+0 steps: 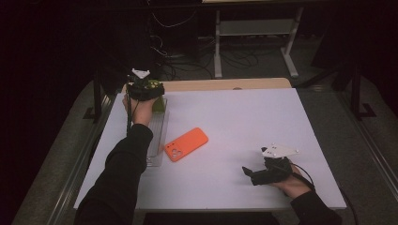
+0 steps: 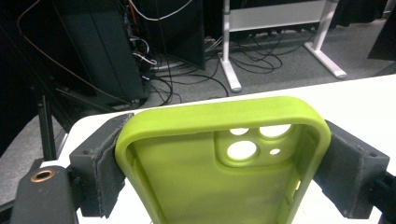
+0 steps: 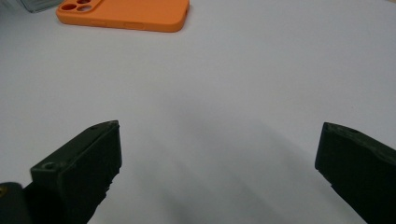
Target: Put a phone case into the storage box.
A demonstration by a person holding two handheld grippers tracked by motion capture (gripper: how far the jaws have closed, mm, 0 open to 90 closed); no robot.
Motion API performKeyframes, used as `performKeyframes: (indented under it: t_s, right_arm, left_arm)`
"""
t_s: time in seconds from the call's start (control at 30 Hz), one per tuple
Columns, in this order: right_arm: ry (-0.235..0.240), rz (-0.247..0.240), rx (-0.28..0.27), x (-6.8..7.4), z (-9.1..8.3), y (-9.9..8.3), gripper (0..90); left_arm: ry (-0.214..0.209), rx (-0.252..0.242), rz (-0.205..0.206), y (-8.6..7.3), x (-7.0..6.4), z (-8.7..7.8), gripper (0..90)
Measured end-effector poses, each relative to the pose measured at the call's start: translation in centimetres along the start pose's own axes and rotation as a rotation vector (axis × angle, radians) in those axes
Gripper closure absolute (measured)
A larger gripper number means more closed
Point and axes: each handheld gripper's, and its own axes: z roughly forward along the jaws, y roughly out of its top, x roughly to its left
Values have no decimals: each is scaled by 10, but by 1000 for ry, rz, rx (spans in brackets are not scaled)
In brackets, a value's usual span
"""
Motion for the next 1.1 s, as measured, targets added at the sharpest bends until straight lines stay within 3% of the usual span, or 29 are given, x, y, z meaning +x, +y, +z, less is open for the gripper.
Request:
performKeyframes:
  t_s: [0.43, 0.47, 0.5, 0.57, 0.6, 0.7, 0.77, 0.8, 0.93, 0.97, 1.1]
  right_arm:
    - [-3, -7, 2, 0, 0, 0, 0]
    - [1, 3, 10, 0, 0, 0, 0]
    - [0, 0, 9, 0, 0, 0, 0]
    - [1, -1, 8, 0, 0, 0, 0]
    - [0, 2, 10, 1, 0, 0, 0]
    - [-4, -6, 4, 0, 0, 0, 0]
    - [1, 6, 11, 1, 0, 0, 0]
    - [1, 4, 10, 1, 0, 0, 0]
    - [0, 5, 11, 1, 0, 0, 0]
    - [0, 4, 10, 0, 0, 0, 0]
    - [-2, -1, 7, 0, 1, 0, 0]
  left_arm:
    - [-12, 4, 18, -7, -3, 7, 131]
    - [-17, -12, -6, -8, -3, 8, 130]
    - [-21, 6, 6, -7, -1, 7, 128]
    - [-34, -15, -27, -8, -1, 8, 98]
    - [-38, -5, -11, -8, 1, 8, 86]
    - [-56, -19, -38, -8, 3, 8, 27]
    - [-53, -7, -17, -7, 6, 6, 20]
    - [-56, -19, -37, -7, 6, 6, 17]
    - [-63, -24, -21, -1, 10, 0, 10]
    - [-70, -39, -28, 0, 10, -1, 10]
    - [-118, -17, -8, 8, 15, -12, 11]
